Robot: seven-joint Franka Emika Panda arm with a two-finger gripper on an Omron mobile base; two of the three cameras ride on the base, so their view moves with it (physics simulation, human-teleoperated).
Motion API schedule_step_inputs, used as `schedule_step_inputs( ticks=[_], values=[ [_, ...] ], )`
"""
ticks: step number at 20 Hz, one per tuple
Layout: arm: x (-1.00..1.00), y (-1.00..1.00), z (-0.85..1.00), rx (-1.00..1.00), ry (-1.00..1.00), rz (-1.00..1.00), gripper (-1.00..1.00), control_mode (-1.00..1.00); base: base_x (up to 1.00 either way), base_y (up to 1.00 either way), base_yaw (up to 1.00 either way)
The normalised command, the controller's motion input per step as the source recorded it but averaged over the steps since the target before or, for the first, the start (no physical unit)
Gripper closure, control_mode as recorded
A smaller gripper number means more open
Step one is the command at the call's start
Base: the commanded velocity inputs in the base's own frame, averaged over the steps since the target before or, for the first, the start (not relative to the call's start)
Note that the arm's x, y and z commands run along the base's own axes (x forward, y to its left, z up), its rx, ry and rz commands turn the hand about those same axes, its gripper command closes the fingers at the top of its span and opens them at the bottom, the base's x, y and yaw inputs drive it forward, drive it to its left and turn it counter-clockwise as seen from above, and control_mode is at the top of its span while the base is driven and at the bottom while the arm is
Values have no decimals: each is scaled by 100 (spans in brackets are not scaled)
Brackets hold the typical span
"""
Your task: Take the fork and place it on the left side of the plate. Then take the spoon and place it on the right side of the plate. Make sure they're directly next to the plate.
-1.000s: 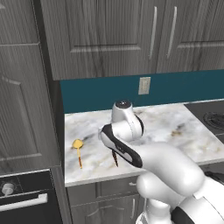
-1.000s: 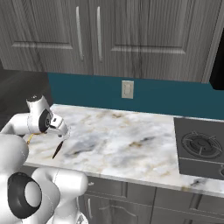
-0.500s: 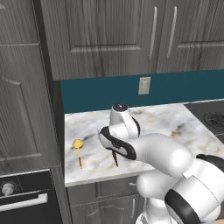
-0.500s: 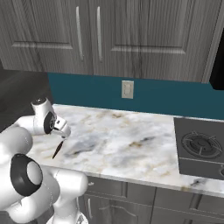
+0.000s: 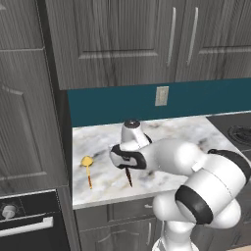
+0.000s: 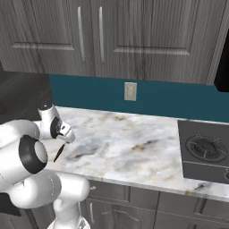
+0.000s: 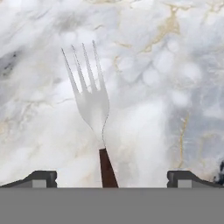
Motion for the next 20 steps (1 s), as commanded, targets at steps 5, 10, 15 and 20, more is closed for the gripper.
schedule_step_inputs(
  ticks=[5, 10, 15, 20],
  values=[
    [24, 0, -26, 0, 1, -1, -100, -100, 0, 0, 0],
    [19, 0, -27, 0, 1, 0, -100, -100, 0, 0, 0],
    [7, 0, -31, -3, 0, 0, -100, -100, 0, 0, 0],
    [1, 2, -33, -4, 0, 0, -100, -100, 0, 0, 0]
  ],
)
